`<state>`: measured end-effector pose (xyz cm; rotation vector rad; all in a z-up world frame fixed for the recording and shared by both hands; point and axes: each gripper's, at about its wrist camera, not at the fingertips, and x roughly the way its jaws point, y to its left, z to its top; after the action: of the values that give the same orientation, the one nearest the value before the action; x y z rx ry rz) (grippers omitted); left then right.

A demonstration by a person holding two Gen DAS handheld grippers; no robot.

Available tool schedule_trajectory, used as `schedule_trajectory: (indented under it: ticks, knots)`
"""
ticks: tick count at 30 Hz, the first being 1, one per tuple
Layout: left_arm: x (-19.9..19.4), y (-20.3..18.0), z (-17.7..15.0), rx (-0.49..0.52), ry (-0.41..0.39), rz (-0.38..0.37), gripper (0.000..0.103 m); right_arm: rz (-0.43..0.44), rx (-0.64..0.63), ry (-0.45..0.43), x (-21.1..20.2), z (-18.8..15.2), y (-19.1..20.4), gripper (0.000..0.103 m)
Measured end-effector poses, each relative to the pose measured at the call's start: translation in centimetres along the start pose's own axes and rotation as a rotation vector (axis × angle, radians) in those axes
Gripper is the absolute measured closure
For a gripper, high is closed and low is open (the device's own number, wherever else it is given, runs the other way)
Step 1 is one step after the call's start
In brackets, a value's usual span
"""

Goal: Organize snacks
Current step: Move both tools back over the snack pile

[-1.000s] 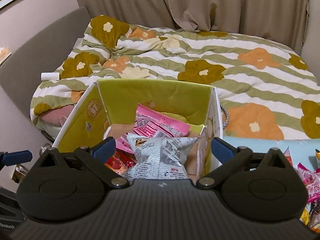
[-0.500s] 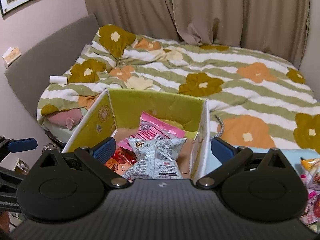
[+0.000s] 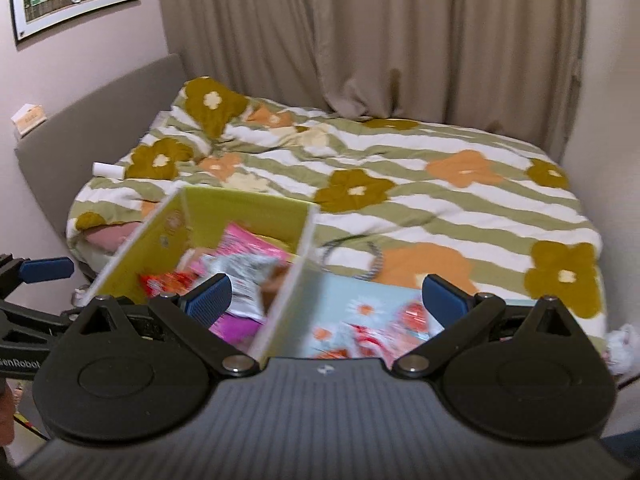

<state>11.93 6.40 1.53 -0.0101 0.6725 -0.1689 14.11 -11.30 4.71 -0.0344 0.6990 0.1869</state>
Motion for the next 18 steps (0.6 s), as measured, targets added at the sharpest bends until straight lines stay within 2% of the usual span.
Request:
schedule_trajectory:
  ticks: [8,14,18]
  knots:
    - [0.4,-8.1,-1.9,0.057,0.025,-0.063,0.0,-0.084,0.014,0.031,-3.1,-4.4,-7.6,0.0]
    - [1.6,-13.6,-3.7,0.125,0.048,-0.104,0.0,-0.095,0.042,0.073,-3.8,-7.6,-12.2,0.0]
    - [3.1,-16.9,-5.1,0.216,0.056,-0.124,0.0,-0.093,0.062,0.107,-3.8,-9.9,-14.6,0.0]
